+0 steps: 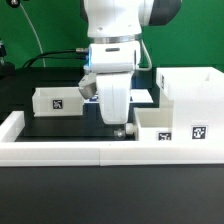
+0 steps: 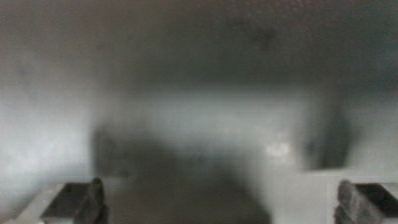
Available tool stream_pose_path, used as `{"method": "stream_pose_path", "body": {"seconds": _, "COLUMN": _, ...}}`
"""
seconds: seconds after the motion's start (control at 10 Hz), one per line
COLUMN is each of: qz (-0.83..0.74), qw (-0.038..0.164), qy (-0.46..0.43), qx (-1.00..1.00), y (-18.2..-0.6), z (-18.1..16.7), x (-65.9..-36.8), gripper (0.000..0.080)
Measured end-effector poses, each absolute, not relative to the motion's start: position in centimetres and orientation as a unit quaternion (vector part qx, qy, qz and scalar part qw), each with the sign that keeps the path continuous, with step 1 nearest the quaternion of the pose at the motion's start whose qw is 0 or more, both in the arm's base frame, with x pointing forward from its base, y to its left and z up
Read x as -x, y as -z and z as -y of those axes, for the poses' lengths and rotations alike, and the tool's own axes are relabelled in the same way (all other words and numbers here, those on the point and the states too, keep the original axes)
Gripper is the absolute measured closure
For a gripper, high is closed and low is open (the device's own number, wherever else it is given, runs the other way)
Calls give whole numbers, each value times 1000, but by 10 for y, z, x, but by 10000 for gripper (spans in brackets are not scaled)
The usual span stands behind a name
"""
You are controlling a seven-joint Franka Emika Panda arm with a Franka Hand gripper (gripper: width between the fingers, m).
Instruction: Assemble drawer
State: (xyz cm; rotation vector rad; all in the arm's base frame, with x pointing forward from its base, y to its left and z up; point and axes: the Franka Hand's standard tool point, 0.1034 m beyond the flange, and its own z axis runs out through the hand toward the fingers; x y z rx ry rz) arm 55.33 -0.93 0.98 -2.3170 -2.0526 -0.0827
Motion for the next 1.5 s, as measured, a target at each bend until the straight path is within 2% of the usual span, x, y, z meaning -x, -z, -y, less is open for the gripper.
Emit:
{"method": "stream_pose_path", "body": {"seconds": 0.4, "qz": 662, "qw": 22, "qy": 27, "qx": 749, "y": -9, "z": 11, "x": -553, "gripper": 150}}
{"method": "stream_pose_path", "body": {"seconds": 0.6, "qz": 691, "qw": 18, "qy": 23, "qx": 722, "y": -7, "z": 2, "x": -551, "gripper": 150}}
{"method": "stream_pose_path", "body": {"seconds": 1.1, "qz": 690, "qw": 26, "qy": 11, "qx": 723, "y": -9, "z": -23, "x": -554, "gripper": 150}}
{"method": "stream_pose_path", "body": {"seconds": 1.5, "qz": 680, "qw": 26, "qy": 9, "qx": 733, "y": -9, "z": -19, "x": -554, "gripper": 150}}
